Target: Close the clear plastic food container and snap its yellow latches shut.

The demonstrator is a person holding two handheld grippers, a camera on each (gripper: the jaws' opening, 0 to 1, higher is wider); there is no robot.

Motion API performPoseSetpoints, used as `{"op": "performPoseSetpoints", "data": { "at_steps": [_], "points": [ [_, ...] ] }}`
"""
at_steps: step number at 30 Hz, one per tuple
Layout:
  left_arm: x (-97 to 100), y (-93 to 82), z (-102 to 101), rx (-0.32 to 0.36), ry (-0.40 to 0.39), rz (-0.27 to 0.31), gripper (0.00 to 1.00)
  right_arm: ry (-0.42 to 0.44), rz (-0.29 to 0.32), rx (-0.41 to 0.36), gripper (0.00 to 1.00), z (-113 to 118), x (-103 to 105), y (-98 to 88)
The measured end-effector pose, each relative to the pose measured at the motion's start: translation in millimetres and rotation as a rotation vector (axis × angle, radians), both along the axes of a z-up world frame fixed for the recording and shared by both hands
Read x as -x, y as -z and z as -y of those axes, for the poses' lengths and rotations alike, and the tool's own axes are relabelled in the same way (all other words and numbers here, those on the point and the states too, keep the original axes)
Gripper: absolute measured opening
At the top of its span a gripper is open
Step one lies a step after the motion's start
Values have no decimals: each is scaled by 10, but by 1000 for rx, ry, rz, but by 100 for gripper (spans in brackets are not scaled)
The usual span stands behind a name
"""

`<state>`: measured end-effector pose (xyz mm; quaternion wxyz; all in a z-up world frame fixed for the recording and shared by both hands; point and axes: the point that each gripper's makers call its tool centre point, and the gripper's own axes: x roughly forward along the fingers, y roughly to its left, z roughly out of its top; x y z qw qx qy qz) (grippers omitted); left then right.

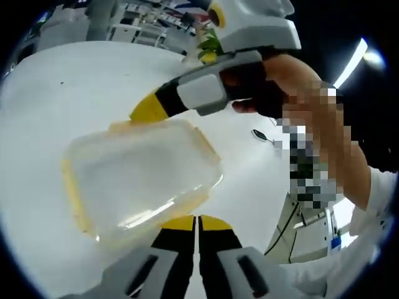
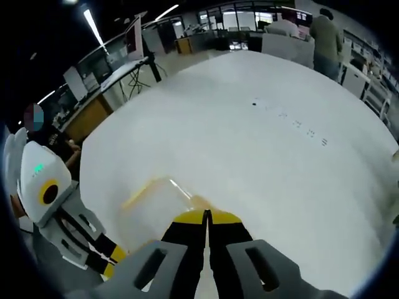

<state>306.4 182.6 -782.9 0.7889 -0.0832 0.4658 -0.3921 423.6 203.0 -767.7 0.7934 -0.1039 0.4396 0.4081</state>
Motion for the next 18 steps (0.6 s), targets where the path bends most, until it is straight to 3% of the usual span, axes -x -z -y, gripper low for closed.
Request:
{"op": "performPoseSetpoints", "data": {
  "at_steps": [12, 14, 18],
  "points": [
    [15, -74, 64, 25, 18, 16, 0, 3, 1, -12, 0, 25, 10, -59],
    [6, -116, 73, 30, 28, 29, 0, -4, 2, -18, 0, 16, 12, -70],
    [-63, -208, 84, 26, 65, 110, 0, -11, 2, -33, 0, 3, 14, -100]
  ]
}}
